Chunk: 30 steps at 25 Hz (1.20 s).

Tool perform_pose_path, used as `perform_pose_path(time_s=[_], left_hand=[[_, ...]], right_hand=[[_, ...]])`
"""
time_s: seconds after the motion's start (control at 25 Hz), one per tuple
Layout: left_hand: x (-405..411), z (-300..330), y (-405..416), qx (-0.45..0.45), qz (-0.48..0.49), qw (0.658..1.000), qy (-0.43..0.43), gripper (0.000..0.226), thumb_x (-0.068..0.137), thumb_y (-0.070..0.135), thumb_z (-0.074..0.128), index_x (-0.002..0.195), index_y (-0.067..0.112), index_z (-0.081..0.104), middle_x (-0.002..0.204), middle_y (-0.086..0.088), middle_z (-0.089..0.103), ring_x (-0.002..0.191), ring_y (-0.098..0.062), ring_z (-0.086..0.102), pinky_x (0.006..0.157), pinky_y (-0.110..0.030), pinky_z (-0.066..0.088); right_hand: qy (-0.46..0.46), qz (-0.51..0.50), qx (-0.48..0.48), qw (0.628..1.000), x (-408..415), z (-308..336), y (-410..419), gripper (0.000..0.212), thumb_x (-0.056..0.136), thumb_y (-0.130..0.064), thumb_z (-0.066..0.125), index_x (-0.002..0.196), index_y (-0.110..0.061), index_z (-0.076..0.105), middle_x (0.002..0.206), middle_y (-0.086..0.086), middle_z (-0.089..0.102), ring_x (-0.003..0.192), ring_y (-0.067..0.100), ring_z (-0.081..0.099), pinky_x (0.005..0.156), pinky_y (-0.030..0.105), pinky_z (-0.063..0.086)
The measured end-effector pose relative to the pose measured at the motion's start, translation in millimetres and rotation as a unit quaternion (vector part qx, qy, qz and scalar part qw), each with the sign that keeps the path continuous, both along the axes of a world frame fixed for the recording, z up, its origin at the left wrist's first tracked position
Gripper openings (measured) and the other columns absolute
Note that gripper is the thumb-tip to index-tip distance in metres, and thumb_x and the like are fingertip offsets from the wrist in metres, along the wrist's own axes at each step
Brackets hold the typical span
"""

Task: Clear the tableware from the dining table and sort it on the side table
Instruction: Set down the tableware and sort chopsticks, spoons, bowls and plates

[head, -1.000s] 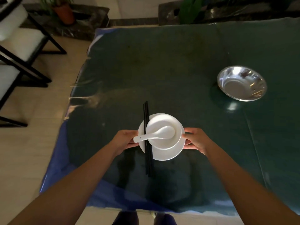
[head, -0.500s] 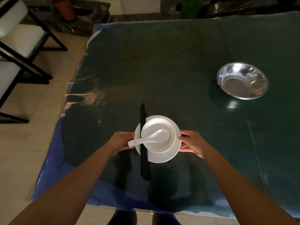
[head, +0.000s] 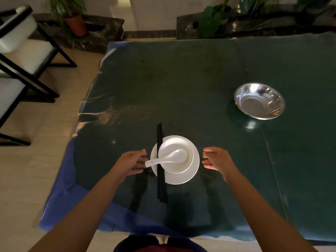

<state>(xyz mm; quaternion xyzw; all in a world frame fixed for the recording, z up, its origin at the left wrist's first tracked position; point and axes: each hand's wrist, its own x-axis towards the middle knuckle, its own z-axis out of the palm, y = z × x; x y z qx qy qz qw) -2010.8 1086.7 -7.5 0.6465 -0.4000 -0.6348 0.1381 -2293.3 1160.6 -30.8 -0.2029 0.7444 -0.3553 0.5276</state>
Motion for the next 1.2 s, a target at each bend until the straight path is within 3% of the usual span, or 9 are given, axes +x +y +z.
perform_pose_path(time_s=[0.16,0.28,0.36,0.44,0.6,0.72,0.88,0.96,1.2], left_hand=[[-8.1,9.3,11.9,0.002,-0.054,0.999,0.006,0.020,0.089,0.025,0.060,0.100,0.010,0.066,0.094,-0.008,0.071,0.077,-0.017,0.070,0.065,-0.027,0.057],[-13.9,11.9,13.2,-0.034,-0.085,0.996,-0.008,0.016,0.088,0.008,0.059,0.097,-0.001,0.068,0.079,-0.011,0.070,0.062,-0.009,0.068,0.060,-0.019,0.056],[-14.4,14.4,12.3,-0.043,-0.081,0.996,0.000,0.013,0.087,0.003,0.060,0.094,-0.001,0.069,0.072,-0.009,0.070,0.060,-0.008,0.068,0.059,-0.018,0.056],[-12.2,17.8,11.6,-0.038,-0.062,0.997,0.020,0.012,0.086,0.002,0.060,0.092,-0.002,0.070,0.069,-0.009,0.071,0.060,-0.009,0.069,0.058,-0.018,0.056],[-2.1,29.7,9.6,-0.022,-0.011,0.995,0.100,0.011,0.087,0.002,0.059,0.090,0.004,0.070,0.070,-0.005,0.074,0.066,-0.010,0.071,0.059,-0.017,0.055],[2.5,38.9,5.7,-0.019,0.030,0.986,0.164,0.014,0.088,0.002,0.057,0.089,0.006,0.070,0.073,-0.005,0.075,0.068,-0.011,0.071,0.060,-0.017,0.055],[14.9,46.0,-3.9,-0.044,0.067,0.980,0.185,0.015,0.087,0.002,0.058,0.085,0.008,0.071,0.072,-0.005,0.075,0.068,-0.010,0.071,0.059,-0.017,0.055],[27.7,46.0,-11.2,-0.057,0.086,0.978,0.182,0.013,0.085,0.004,0.061,0.085,0.010,0.072,0.076,-0.006,0.076,0.071,-0.012,0.071,0.060,-0.017,0.055],[68.0,40.4,-56.3,-0.083,0.152,0.965,0.196,0.015,0.086,0.005,0.060,0.090,0.013,0.072,0.086,-0.007,0.076,0.080,-0.016,0.072,0.063,-0.020,0.055]], right_hand=[[0.082,0.039,-0.049,0.995,16.2,16.2,2.4,0.026,0.085,-0.016,0.058,0.111,-0.015,0.062,0.097,0.006,0.069,0.086,0.021,0.067,0.082,0.036,0.056],[0.199,0.094,-0.132,0.966,41.7,27.8,4.4,0.022,0.082,-0.014,0.063,0.103,-0.020,0.066,0.096,-0.001,0.066,0.074,0.008,0.061,0.069,0.008,0.045],[0.231,0.113,-0.170,0.951,58.3,31.0,3.5,0.022,0.081,-0.013,0.065,0.101,-0.020,0.067,0.093,-0.005,0.061,0.072,0.006,0.057,0.061,0.002,0.038],[0.254,0.103,-0.177,0.945,64.8,32.9,0.9,0.023,0.082,-0.013,0.065,0.103,-0.021,0.067,0.096,-0.006,0.057,0.077,0.009,0.057,0.063,0.004,0.035],[0.224,0.099,-0.157,0.957,57.2,40.2,-16.3,0.028,0.082,-0.017,0.065,0.110,-0.021,0.064,0.099,-0.004,0.060,0.085,0.014,0.061,0.077,0.021,0.043],[0.098,0.082,-0.141,0.982,56.2,50.3,-38.1,0.021,0.083,-0.014,0.064,0.104,-0.020,0.067,0.092,-0.001,0.069,0.078,0.019,0.070,0.084,0.032,0.053],[0.024,0.063,-0.149,0.987,67.7,62.7,-70.7,0.019,0.081,-0.003,0.064,0.099,-0.007,0.070,0.091,0.008,0.071,0.077,0.018,0.070,0.066,0.023,0.059],[0.008,0.084,-0.147,0.985,79.8,70.0,-92.1,0.021,0.081,0.000,0.064,0.101,-0.006,0.069,0.096,0.012,0.070,0.082,0.021,0.069,0.066,0.025,0.058],[0.062,0.162,-0.130,0.976,129.8,82.3,-184.4,0.015,0.080,0.004,0.061,0.087,-0.009,0.065,0.092,0.007,0.064,0.077,0.013,0.063,0.056,0.018,0.055]])
